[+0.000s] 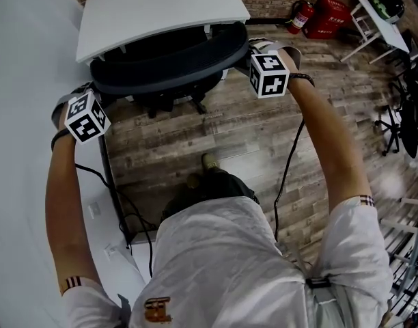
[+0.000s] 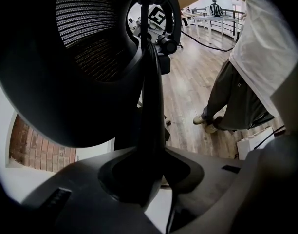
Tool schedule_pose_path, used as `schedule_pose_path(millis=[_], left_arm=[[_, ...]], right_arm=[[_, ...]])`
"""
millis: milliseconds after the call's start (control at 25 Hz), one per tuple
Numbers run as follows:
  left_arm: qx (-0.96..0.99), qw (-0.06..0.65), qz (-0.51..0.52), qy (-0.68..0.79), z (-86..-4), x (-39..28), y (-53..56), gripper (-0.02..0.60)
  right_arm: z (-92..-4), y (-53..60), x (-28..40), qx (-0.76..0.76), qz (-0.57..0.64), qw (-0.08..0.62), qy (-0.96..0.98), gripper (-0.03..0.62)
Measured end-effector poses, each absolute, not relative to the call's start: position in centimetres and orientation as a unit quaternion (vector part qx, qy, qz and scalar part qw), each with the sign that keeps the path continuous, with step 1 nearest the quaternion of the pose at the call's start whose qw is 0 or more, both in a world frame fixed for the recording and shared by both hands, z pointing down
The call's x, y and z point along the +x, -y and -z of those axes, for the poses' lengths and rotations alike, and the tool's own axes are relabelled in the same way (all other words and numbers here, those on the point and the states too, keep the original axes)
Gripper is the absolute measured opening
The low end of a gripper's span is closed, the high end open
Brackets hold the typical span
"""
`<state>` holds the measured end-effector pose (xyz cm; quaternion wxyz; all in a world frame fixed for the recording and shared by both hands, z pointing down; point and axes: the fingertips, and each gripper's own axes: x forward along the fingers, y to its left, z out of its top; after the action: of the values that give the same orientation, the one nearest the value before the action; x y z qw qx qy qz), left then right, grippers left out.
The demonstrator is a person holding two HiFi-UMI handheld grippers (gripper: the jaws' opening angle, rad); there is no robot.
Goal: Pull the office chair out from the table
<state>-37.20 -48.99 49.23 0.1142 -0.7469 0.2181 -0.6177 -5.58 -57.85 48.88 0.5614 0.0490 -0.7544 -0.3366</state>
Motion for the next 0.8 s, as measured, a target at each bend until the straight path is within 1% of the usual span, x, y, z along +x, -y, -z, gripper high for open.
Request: schedule_pose_path(millis=[440, 800], left_arm=[[-0.745, 0.117, 0.615, -0.228, -49.5, -36.9, 42.7, 0.111], [-0.735, 0.097, 0.628, -0.237, -49.9, -35.1, 36.4, 0.115]], right_arm=[[-49.2, 52.0, -5.4, 0.045, 0.342, 0.561, 0.753, 0.091], [-49.4, 45.8, -3.6, 0.040, 0.353, 0.556, 0.752, 0.086]])
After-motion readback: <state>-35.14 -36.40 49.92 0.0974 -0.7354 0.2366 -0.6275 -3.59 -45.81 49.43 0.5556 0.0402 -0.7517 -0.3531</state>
